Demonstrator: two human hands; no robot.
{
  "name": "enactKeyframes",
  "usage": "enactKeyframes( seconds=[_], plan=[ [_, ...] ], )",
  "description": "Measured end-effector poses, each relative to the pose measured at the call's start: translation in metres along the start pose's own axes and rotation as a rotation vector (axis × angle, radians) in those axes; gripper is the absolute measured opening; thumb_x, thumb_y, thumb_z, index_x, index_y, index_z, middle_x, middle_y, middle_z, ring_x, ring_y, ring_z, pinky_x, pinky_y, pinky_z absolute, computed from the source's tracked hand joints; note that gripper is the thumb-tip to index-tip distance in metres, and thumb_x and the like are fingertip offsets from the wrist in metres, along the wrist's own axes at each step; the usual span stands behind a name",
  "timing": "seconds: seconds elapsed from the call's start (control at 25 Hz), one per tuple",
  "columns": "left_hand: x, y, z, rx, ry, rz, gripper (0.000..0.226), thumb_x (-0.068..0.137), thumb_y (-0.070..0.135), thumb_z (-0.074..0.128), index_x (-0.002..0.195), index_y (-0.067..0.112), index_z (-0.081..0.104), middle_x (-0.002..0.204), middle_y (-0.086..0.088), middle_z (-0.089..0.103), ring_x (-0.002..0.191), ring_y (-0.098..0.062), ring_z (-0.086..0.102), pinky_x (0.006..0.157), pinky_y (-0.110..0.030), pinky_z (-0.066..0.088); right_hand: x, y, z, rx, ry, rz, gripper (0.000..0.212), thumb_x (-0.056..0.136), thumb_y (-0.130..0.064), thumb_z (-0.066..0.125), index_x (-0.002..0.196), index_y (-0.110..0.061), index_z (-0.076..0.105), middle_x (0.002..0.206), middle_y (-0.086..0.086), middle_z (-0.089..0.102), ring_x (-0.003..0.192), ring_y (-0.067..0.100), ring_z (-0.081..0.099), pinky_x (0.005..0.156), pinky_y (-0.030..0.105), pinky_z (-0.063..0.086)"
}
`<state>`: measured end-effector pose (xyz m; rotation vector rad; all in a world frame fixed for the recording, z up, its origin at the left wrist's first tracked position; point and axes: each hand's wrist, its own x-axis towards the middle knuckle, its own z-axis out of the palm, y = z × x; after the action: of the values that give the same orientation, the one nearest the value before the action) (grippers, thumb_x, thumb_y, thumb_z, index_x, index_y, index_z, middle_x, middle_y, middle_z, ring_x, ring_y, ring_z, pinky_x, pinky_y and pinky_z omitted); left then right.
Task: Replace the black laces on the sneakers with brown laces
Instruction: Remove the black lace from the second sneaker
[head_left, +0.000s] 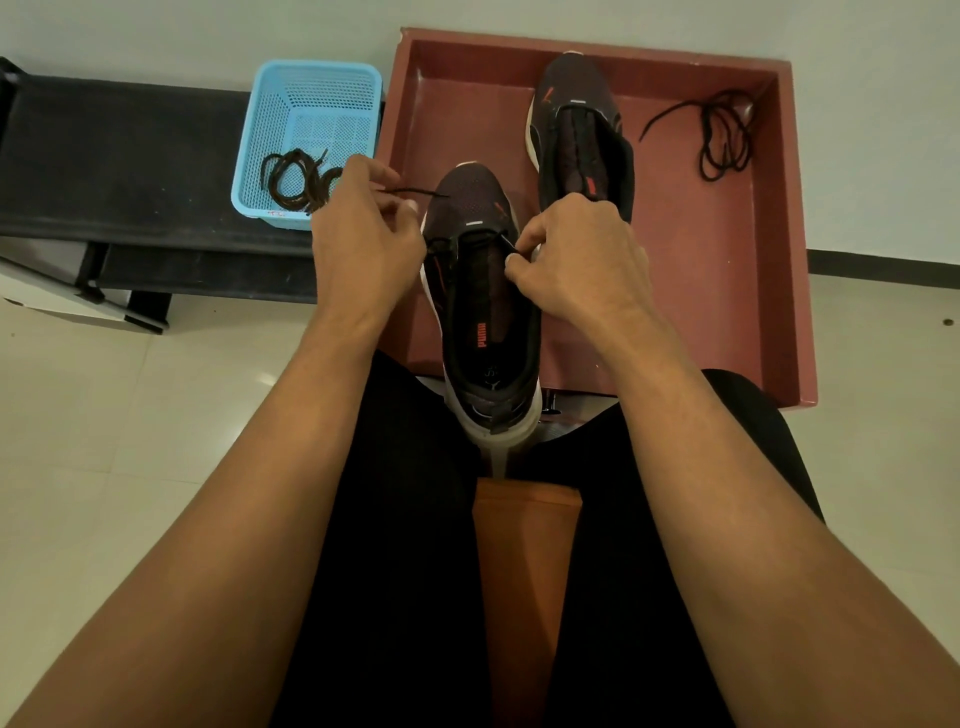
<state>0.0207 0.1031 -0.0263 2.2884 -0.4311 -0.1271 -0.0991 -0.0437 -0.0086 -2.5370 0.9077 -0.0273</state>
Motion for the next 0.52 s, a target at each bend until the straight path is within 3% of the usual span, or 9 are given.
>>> enactKeyframes(
  seconds=[0.08,0.2,0.36,0.52],
  plan=[
    [-0.008,0.003,-0.002,0.099,-0.077,0.037,0.017,0.092,0.038,0.070,0.096,0.022,0.068,0.074,0.013,0.064,0.078,-0.011,0.066,0.077,-0.028,0.049,-0.001,-0.001,0.000,-0.008,0.035,-0.017,0.022,0.090,-0.043,0.077,0.109,-0.033,0.078,0.106,-0.004,0.074,0.102,0.022,0.071,0.077,0.034,0.050],
    [-0.021,0.009,-0.002,0.150,-0.095,0.101,0.028,0.085,0.054,0.072,0.078,0.028,0.065,0.065,0.014,0.062,0.067,-0.008,0.063,0.068,-0.026,0.046,-0.002,-0.008,0.000,0.005,0.093,-0.102,0.026,0.090,-0.042,0.078,0.116,-0.038,0.074,0.106,-0.008,0.071,0.103,0.020,0.070,0.076,0.031,0.047],
    [-0.025,0.009,-0.001,0.135,-0.159,0.074,0.030,0.079,0.057,0.071,0.084,0.027,0.072,0.073,0.010,0.071,0.074,-0.009,0.070,0.074,-0.034,0.059,0.001,-0.020,0.009,-0.037,0.076,-0.209,0.021,0.095,-0.039,0.075,0.116,-0.042,0.076,0.115,-0.003,0.061,0.105,0.026,0.068,0.075,0.033,0.044],
    [-0.027,0.012,0.001,0.193,-0.206,-0.013,0.028,0.083,0.051,0.074,0.091,0.025,0.078,0.081,0.006,0.073,0.081,-0.016,0.071,0.080,-0.035,0.060,0.005,-0.021,0.018,-0.056,0.050,-0.202,0.022,0.093,-0.041,0.076,0.115,-0.040,0.077,0.119,-0.002,0.062,0.107,0.027,0.068,0.077,0.034,0.046]
  ],
)
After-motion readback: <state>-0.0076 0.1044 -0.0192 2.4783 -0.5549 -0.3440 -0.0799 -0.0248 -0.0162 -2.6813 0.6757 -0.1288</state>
